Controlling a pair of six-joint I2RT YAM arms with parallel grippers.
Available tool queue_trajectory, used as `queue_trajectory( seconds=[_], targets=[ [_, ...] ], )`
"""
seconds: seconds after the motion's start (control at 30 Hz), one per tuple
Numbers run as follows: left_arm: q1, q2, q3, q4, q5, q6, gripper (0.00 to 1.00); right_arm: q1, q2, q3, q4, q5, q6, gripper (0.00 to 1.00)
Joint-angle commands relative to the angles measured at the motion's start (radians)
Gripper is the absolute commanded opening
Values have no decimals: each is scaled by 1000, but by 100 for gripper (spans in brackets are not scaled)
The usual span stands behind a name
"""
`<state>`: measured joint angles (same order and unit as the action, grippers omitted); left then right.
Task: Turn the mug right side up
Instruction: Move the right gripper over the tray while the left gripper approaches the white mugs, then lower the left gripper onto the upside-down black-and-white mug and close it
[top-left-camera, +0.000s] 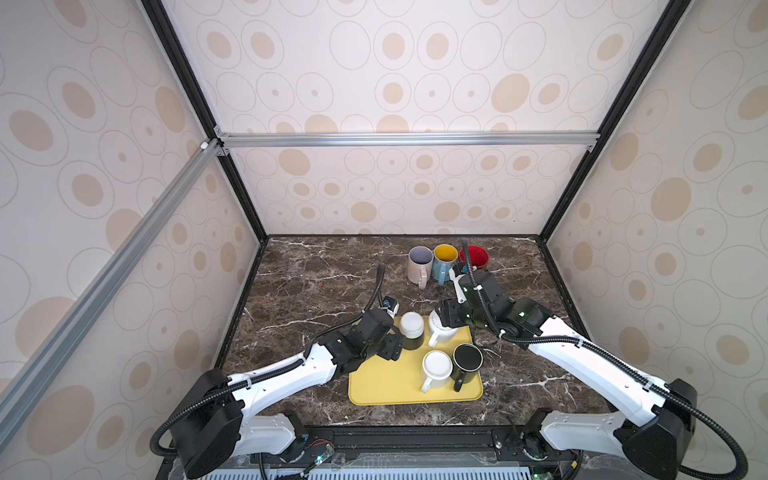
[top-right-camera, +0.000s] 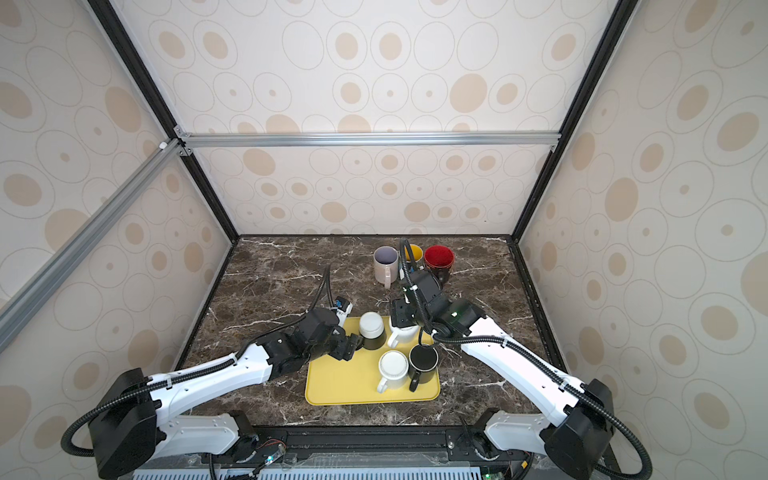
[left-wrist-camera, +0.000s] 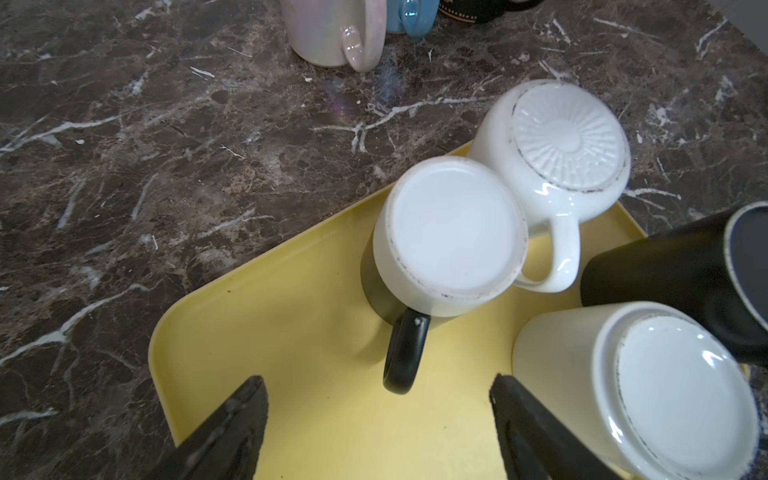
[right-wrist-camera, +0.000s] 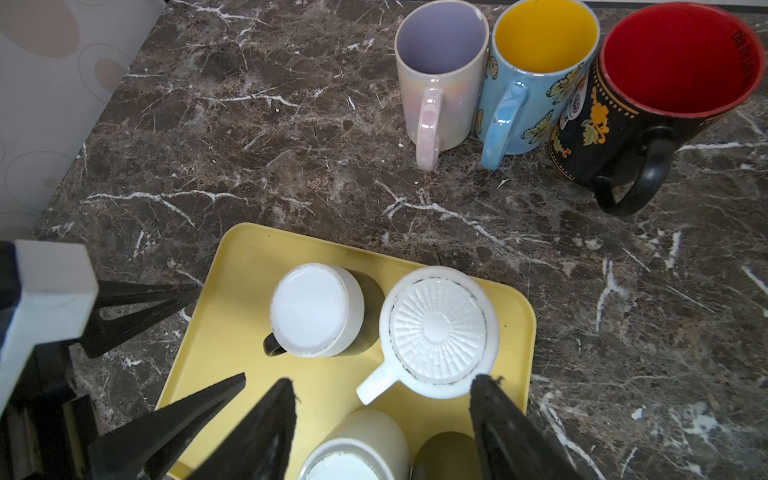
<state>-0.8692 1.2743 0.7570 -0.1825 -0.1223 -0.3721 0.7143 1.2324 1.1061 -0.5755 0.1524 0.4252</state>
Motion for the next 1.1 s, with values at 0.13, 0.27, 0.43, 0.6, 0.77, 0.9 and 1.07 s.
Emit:
queue_trajectory(
  seconds=[0.13, 0.27, 0.43, 0.6, 0.77, 0.9, 1.07],
  targets=[
    [-28, 27, 49, -14, -11, 30, 78, 12, -3, -15, 7, -19, 17, 65],
    [-35, 48, 50, -6, 12, 30, 73, 24, -7, -14, -4, -15, 19, 65],
    [-50, 69, 51, -4, 6, 30, 71, 40, -1, -10, 9, -34, 22, 65],
    [-54, 76, 37, 12, 0, 29, 67, 68, 64, 44, -31, -20, -4, 65],
    [-54, 69, 26, 12, -8, 33, 61, 82, 90, 51, -15, -30, -8, 64],
    [-55, 68, 8, 35, -3, 40, 58, 88, 92, 57, -13, -24, -3, 64],
    [-54, 85, 6, 62, 3, 48, 52, 94, 96, 58, -12, 0, -9, 64]
  ],
)
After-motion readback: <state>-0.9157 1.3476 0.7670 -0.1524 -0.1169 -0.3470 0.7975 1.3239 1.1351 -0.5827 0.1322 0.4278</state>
